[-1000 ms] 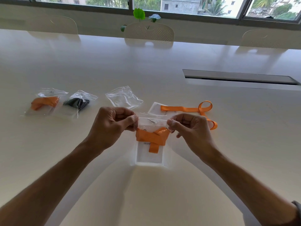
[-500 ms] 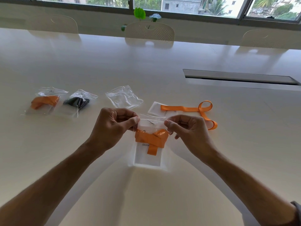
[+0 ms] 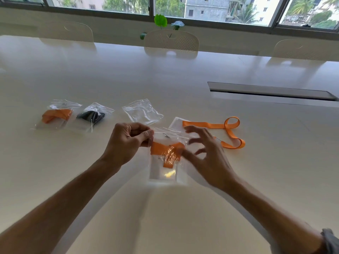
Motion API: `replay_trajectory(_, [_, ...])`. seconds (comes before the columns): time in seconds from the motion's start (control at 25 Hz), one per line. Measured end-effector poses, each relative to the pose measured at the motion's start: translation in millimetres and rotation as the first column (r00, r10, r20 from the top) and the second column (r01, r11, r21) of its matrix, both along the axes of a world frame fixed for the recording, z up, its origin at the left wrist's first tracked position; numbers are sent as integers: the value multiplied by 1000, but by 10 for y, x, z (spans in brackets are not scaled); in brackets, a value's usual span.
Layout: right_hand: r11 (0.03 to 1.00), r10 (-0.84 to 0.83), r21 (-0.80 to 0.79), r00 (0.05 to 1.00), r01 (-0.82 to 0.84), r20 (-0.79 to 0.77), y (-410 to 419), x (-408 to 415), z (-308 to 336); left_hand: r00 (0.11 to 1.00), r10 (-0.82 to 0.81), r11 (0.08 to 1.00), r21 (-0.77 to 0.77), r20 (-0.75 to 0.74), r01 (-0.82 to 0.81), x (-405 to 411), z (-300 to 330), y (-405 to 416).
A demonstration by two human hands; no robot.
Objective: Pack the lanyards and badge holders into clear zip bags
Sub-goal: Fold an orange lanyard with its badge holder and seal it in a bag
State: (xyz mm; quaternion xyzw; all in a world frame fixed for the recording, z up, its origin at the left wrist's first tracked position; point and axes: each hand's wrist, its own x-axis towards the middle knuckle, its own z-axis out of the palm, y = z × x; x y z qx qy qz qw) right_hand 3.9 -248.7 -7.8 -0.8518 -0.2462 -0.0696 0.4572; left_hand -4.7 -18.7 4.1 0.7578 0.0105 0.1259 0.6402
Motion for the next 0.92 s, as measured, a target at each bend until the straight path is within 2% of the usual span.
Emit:
replay_trajectory(0.08, [929,137,-367,969,-53,206,80,-61,-65,999,33,982,185,37,-39,66,-27,127])
replay_trajectory(0.16, [825,255,-558,942,-94,219,245,-78,-115,993,57,900,425,102,-95,114,-67,287])
replay_trajectory(0.24, [798,276,-589,946,-127,171,447,-29,-138,977,81,743,642,197,-191,141,-114,460])
replay_trajectory(0.32, [785,266,-611,947,-103,183,686,61,-131,955,84,563,777,286,-282,167,-136,656])
replay_trajectory(0.44, [768,244,-637,949,-65,198,1095,220,-117,929,120,247,896,350,-370,242,-139,1046])
replay_trajectory(0.48, [769,240,-637,949,-58,203,1242,281,-110,927,169,169,916,336,-363,271,-138,1192])
replay_trajectory(0.52, [773,235,-633,949,-51,211,1377,340,-105,925,237,132,934,296,-332,293,-152,1327])
replay_trajectory(0.6, [780,220,-625,947,-26,235,1621,456,-105,913,365,148,957,183,-251,322,-219,1550])
replay_trajectory(0.68, [775,209,-632,942,3,262,1820,561,-114,896,430,212,952,111,-220,345,-272,1684])
replay_trajectory(0.8, [783,213,-621,931,18,296,2009,653,-156,886,456,270,936,84,-227,403,-310,1820])
replay_trajectory(0.92, [828,220,-561,922,-3,318,2046,714,-162,880,461,270,927,112,-259,414,-313,1884])
